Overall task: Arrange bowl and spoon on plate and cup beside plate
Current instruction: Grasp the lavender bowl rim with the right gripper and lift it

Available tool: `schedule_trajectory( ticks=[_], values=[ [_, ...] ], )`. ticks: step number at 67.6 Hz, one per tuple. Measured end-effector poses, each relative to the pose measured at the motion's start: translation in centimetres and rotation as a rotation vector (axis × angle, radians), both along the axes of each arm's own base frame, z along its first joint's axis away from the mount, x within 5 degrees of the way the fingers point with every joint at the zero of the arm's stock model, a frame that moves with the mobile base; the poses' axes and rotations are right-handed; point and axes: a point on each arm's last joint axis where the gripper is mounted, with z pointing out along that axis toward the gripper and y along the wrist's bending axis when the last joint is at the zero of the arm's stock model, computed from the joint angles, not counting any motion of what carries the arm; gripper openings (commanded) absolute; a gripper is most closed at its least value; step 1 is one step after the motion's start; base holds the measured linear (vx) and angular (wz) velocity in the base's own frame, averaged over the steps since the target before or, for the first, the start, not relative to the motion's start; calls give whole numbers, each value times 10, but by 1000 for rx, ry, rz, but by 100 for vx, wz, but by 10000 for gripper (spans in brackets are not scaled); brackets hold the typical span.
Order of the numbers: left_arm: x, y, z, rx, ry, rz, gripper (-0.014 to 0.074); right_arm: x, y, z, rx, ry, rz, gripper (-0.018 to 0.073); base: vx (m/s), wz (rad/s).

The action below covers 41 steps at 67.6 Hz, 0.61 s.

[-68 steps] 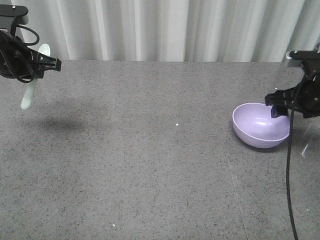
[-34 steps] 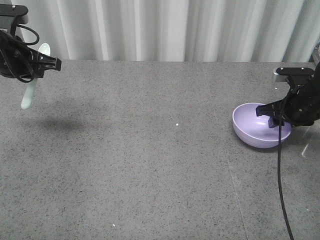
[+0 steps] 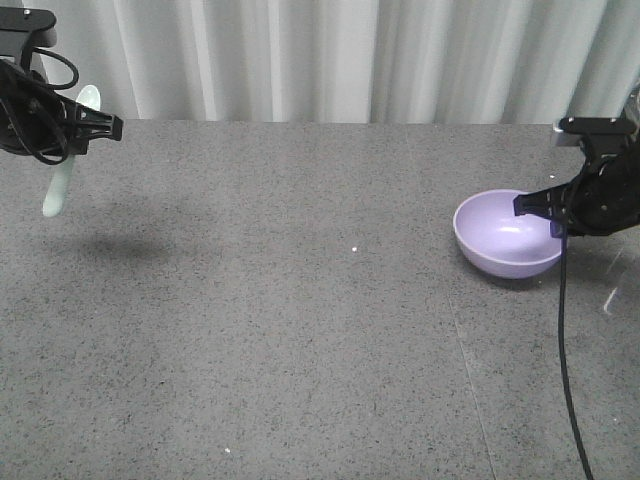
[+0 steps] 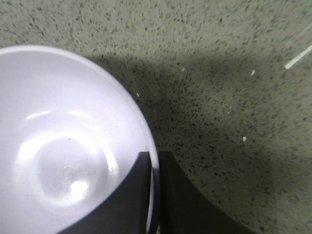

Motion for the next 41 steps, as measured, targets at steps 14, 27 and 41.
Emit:
schedule_trajectory(
  ticks=[14,27,41],
  values=[
    [0,0,0,0,0,0,-6,-23,3,58,9,-153,-5,-11,0,0],
    [0,0,0,0,0,0,-6,-49,5,103,9,-278,-5,-11,0,0],
    [0,0,0,0,0,0,-6,-71,6,132,-14,-366,3,-11,0,0]
  ],
)
